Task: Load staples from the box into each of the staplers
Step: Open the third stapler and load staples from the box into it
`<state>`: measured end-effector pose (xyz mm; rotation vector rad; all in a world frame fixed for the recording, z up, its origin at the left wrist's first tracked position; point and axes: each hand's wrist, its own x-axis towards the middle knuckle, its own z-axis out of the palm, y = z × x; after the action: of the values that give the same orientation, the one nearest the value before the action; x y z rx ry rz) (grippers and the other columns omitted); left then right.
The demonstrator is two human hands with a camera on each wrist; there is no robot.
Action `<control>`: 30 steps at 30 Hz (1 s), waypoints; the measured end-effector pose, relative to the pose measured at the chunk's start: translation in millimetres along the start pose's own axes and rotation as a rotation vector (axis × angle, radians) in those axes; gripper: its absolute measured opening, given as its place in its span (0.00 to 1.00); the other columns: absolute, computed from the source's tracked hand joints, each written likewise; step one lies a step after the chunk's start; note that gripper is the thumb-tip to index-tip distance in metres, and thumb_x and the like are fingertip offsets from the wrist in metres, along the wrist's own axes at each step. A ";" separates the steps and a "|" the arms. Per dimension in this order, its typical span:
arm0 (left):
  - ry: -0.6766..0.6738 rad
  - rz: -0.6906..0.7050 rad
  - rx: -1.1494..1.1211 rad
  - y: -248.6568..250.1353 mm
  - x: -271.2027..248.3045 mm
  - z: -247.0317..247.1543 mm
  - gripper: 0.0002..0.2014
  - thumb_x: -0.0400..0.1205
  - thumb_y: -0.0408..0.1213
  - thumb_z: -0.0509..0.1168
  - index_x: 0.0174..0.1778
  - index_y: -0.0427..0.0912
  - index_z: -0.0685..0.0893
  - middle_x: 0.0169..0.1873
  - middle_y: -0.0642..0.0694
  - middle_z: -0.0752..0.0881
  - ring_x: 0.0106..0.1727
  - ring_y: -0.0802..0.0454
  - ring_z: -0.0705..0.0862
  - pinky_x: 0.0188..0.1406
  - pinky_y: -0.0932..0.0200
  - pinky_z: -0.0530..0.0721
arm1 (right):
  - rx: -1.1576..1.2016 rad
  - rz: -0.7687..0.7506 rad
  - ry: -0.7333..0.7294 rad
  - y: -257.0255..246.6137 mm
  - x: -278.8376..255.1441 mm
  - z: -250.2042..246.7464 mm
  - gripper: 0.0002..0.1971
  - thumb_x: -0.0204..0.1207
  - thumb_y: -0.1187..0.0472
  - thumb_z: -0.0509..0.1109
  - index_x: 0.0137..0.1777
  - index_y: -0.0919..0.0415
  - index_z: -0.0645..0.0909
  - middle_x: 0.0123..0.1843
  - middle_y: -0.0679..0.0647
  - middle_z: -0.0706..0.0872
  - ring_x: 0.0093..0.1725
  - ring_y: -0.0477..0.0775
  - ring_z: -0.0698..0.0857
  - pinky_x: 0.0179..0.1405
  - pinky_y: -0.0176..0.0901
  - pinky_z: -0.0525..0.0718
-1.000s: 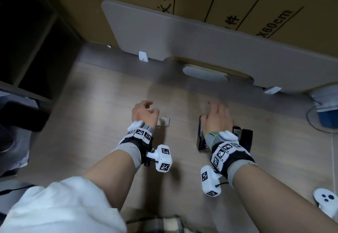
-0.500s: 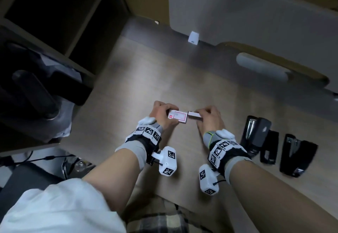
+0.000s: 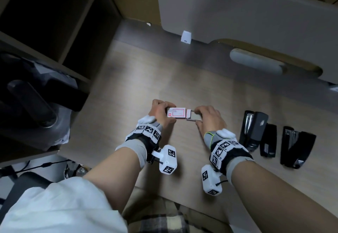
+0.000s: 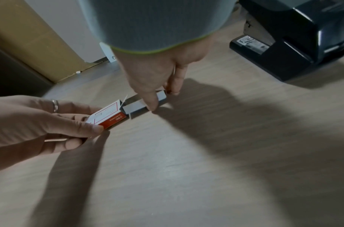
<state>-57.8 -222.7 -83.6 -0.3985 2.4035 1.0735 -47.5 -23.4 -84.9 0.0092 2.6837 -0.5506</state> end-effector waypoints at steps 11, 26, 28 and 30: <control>-0.103 0.076 -0.010 0.8 -3.0 0.6 0.24 0.68 0.35 0.80 0.60 0.54 0.88 0.53 0.50 0.82 0.48 0.54 0.84 0.53 0.64 0.81 | 0.053 -0.036 0.020 7.8 -1.7 -2.9 0.22 0.71 0.61 0.77 0.65 0.44 0.84 0.61 0.49 0.79 0.64 0.54 0.75 0.56 0.46 0.81; -0.126 -0.205 -0.605 59.0 -25.9 11.2 0.27 0.74 0.17 0.65 0.65 0.46 0.82 0.58 0.39 0.88 0.53 0.41 0.89 0.44 0.54 0.89 | 0.328 -0.117 0.122 6.4 -18.8 -70.3 0.23 0.68 0.63 0.80 0.64 0.54 0.84 0.60 0.51 0.86 0.58 0.52 0.83 0.53 0.24 0.67; -0.134 -0.242 -0.667 72.2 -34.3 13.2 0.25 0.76 0.18 0.60 0.65 0.46 0.81 0.54 0.39 0.89 0.46 0.42 0.90 0.34 0.59 0.86 | 0.361 -0.099 0.128 11.0 -26.2 -82.7 0.22 0.69 0.61 0.80 0.64 0.53 0.84 0.57 0.50 0.86 0.53 0.48 0.82 0.52 0.26 0.68; -0.139 -0.248 -0.700 86.6 -48.0 15.5 0.20 0.79 0.22 0.57 0.63 0.46 0.79 0.48 0.37 0.89 0.34 0.47 0.88 0.30 0.61 0.84 | 0.382 -0.098 0.134 18.0 -34.4 -95.4 0.22 0.69 0.59 0.80 0.64 0.51 0.84 0.53 0.48 0.85 0.50 0.47 0.82 0.52 0.30 0.72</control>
<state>-50.7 -151.3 -13.6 -0.7938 1.7380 1.7314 -50.7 31.9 2.0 0.0212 2.6722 -1.1217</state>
